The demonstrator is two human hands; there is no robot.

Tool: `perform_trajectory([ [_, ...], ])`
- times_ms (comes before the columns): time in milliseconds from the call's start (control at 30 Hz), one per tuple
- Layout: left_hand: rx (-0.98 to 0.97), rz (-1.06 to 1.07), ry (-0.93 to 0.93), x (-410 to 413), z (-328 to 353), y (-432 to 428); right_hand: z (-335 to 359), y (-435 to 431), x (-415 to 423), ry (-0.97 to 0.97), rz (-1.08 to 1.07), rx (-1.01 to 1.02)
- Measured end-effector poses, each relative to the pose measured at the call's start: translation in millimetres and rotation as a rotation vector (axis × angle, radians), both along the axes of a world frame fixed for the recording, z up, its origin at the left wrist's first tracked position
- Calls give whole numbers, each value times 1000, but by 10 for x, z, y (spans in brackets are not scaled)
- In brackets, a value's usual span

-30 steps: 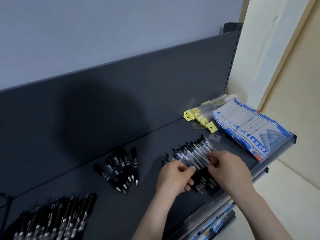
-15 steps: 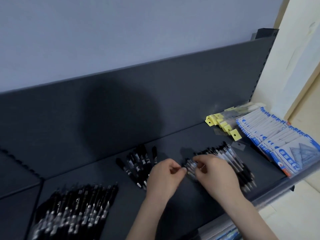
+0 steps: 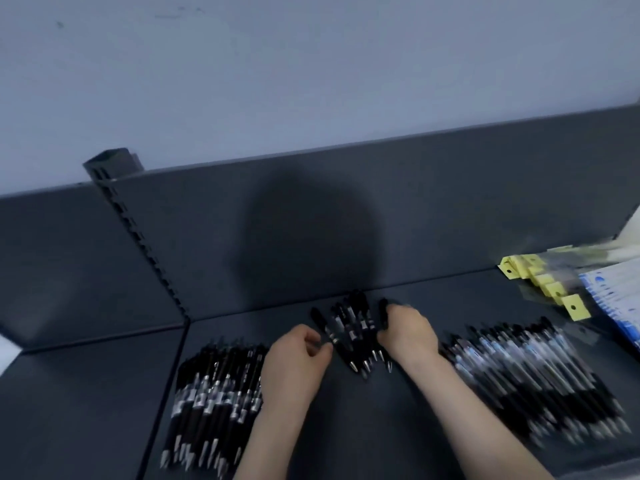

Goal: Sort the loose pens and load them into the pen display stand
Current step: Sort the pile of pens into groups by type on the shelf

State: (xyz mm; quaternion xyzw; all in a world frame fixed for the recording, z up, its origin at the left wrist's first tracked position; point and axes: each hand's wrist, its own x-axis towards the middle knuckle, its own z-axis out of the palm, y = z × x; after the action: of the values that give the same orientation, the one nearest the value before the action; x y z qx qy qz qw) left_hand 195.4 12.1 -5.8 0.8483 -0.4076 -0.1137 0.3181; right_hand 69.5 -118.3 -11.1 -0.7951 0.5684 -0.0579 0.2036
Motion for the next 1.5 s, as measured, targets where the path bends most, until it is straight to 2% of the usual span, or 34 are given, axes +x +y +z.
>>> perform_trajectory([
  [100,9,-2,-4,79,-2,-39,-4,-27,11,-29,-15,49],
  [233,103,-5,-30,154,42,-226,0,67,-153,-138,-30,11],
  [500,411,-31,-207,91,42,-613,30,359,-379,-276,-26,-11],
  [667,443,-37,-107,50,14,-691,77,459,-424,-318,2,-19],
  [867,249,-30,27,85,177,-496,169,570,-375,-395,53,-3],
  [967,86,-26,119,93,259,-198,216,664,-245,-427,111,18],
  [1167,-55,75,283,318,255,553,195,993,146,-472,258,130],
  [1333,-63,222,219,639,249,1082,152,1263,451,-477,345,140],
  [1500,-20,215,150,790,222,1328,100,1407,655,-421,326,152],
])
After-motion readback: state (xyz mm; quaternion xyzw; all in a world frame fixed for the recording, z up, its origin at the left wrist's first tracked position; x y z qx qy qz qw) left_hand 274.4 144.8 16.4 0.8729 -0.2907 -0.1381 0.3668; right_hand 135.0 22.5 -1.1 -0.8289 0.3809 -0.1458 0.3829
